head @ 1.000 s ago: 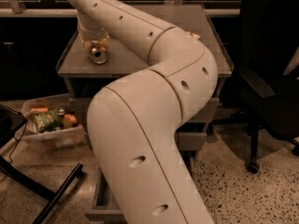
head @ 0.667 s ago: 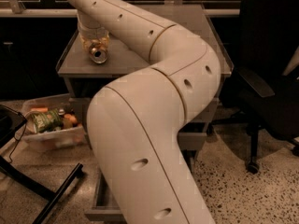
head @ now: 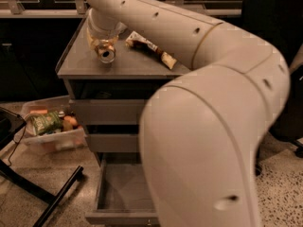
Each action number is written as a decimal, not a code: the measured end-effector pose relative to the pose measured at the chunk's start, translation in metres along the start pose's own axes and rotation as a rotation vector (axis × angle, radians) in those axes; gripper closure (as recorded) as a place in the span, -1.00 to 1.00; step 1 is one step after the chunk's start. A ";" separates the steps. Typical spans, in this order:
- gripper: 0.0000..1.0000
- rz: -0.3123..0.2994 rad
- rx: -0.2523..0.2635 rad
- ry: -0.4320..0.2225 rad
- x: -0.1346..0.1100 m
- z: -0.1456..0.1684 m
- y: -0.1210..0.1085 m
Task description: Place orange can into bottom drawer
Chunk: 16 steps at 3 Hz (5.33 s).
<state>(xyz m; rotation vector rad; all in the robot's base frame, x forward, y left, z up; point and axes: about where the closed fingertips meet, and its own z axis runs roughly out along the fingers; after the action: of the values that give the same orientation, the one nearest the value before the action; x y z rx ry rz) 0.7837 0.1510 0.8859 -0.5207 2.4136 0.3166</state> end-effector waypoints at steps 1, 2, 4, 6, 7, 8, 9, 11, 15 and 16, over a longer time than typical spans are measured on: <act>1.00 -0.023 -0.104 -0.073 0.013 -0.021 0.008; 1.00 -0.043 -0.237 -0.164 0.030 -0.049 0.019; 1.00 -0.109 -0.429 -0.248 0.083 -0.108 0.048; 1.00 -0.211 -0.570 0.068 0.189 -0.062 0.068; 1.00 -0.226 -0.586 0.121 0.203 -0.064 0.071; 1.00 -0.226 -0.586 0.121 0.203 -0.064 0.071; 1.00 -0.316 -0.621 0.188 0.208 -0.056 0.083; 1.00 -0.607 -0.433 0.602 0.283 -0.010 0.061; 1.00 -0.305 0.030 0.630 0.473 0.068 -0.142; 1.00 -0.103 0.071 0.556 0.526 0.085 -0.185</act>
Offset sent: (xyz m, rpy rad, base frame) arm -0.1005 -0.0239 0.0431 0.4035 -0.1701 0.2897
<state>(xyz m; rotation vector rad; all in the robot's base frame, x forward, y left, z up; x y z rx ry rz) 0.5345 -0.1351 0.4692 -0.7792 2.9008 0.0384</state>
